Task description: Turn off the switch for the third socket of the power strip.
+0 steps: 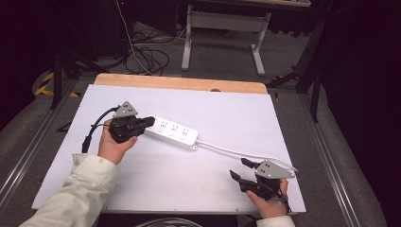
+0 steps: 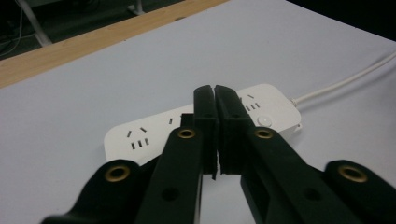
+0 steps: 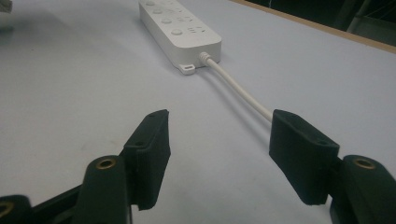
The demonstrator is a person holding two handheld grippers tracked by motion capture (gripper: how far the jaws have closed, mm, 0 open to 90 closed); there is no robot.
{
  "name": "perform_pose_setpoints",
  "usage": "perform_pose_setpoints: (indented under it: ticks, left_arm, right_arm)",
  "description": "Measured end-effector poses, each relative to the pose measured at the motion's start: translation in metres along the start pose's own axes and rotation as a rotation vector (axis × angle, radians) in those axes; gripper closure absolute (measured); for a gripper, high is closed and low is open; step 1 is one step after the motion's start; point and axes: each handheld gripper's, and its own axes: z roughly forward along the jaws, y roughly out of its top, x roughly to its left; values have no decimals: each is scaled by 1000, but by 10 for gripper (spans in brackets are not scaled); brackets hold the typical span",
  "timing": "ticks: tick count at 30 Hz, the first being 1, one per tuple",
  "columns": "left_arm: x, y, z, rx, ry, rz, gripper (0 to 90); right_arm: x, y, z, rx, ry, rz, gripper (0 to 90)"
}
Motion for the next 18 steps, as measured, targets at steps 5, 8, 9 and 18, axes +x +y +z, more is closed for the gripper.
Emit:
perform_pose_setpoints:
  ticks: [5,8,9,18]
  left_arm:
    - [2,-3,12,5,-9,-8,898]
    - [3,-6,19,11,-17,-25,898]
    - [4,-8,24,18,-16,-22,898]
    - [6,-16,42,28,3,-21,898]
  right_arm:
    - [0,0,0,-1,3,-2,387]
    - [0,0,0,-3,3,-2,387]
    - [0,0,0,-3,3,-3,387]
    - [0,0,0,-6,4,-3,387]
